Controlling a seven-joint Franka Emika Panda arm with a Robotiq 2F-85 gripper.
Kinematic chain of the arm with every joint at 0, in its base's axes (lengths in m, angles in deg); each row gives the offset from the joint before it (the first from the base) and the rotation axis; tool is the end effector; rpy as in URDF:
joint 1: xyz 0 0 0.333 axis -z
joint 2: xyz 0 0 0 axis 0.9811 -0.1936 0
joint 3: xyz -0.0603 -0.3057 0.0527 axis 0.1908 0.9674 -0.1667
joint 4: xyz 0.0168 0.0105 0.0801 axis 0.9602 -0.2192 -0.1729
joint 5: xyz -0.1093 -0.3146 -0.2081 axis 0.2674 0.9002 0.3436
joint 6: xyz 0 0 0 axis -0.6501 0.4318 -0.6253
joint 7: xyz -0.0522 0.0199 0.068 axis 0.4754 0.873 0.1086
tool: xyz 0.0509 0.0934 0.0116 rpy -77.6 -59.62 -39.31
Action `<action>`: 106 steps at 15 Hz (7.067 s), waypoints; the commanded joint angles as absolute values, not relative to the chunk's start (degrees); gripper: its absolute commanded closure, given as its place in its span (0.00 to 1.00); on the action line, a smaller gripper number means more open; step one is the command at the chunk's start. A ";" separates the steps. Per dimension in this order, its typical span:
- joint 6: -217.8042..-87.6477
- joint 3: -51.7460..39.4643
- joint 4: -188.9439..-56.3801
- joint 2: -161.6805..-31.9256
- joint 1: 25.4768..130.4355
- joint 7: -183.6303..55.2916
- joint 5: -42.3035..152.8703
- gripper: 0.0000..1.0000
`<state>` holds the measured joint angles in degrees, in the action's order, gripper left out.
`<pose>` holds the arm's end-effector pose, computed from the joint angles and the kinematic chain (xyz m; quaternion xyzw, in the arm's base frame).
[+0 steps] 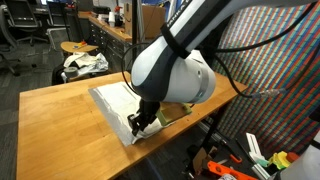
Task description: Fold the towel in half from right to left
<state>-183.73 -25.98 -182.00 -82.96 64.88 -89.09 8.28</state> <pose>0.3922 0.1791 0.2398 -0.9844 -0.0708 -0.0777 0.1412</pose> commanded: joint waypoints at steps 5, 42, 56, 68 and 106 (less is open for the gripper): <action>-188.96 -24.48 -178.28 -82.97 66.80 -94.99 2.59 0.09; -159.47 -14.64 -140.72 -109.00 88.66 -82.40 24.24 0.00; -159.48 -16.01 -139.91 -110.74 88.90 -82.32 23.02 0.82; -161.53 -17.59 -142.37 -106.52 88.83 -83.16 21.72 0.85; -162.96 -7.77 -139.18 -104.49 69.26 -39.67 49.20 0.00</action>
<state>-167.34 -8.45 -146.09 -100.74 69.44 -42.91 49.08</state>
